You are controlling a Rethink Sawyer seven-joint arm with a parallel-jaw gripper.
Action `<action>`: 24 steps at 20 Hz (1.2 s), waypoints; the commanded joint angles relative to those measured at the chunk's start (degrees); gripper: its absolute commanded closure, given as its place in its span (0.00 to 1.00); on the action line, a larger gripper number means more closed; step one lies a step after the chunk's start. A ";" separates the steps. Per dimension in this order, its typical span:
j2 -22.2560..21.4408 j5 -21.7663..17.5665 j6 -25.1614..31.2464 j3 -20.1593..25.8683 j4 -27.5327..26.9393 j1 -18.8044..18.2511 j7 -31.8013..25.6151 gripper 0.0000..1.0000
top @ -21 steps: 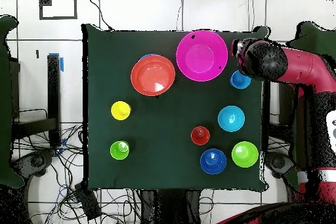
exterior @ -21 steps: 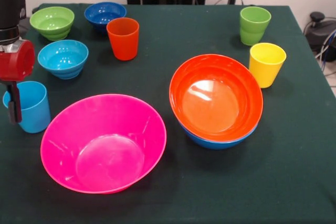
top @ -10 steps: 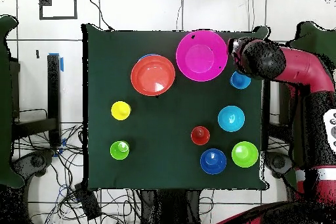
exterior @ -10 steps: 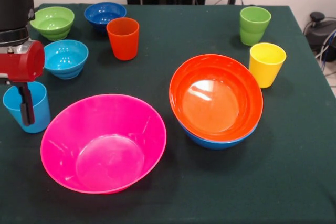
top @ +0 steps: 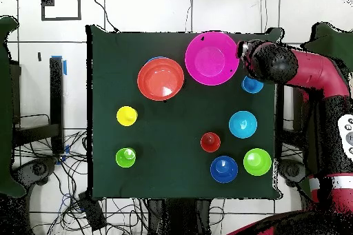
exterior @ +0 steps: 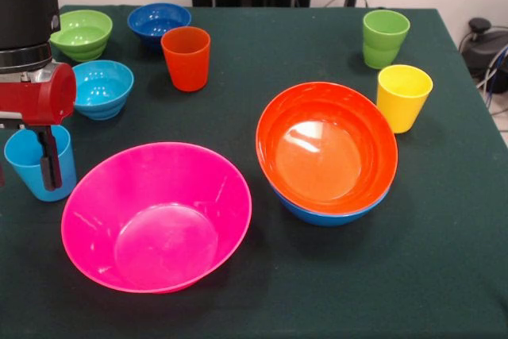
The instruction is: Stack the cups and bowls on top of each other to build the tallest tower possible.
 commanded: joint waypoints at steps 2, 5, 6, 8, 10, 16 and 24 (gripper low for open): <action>3.34 -2.18 -0.40 1.17 3.35 1.04 -12.94 0.00; 3.14 -2.23 -0.43 1.06 3.49 1.10 -12.74 0.00; 3.01 -2.24 -0.46 0.98 3.59 1.17 -12.54 0.00; 2.63 -2.15 0.01 0.65 3.72 1.40 -12.05 0.00; 1.72 -2.14 0.26 0.04 4.26 1.83 -10.81 0.00; 1.12 -2.10 0.19 -0.46 4.69 2.40 -9.31 0.00; 0.48 -1.86 0.44 -0.66 5.29 2.58 -8.58 0.00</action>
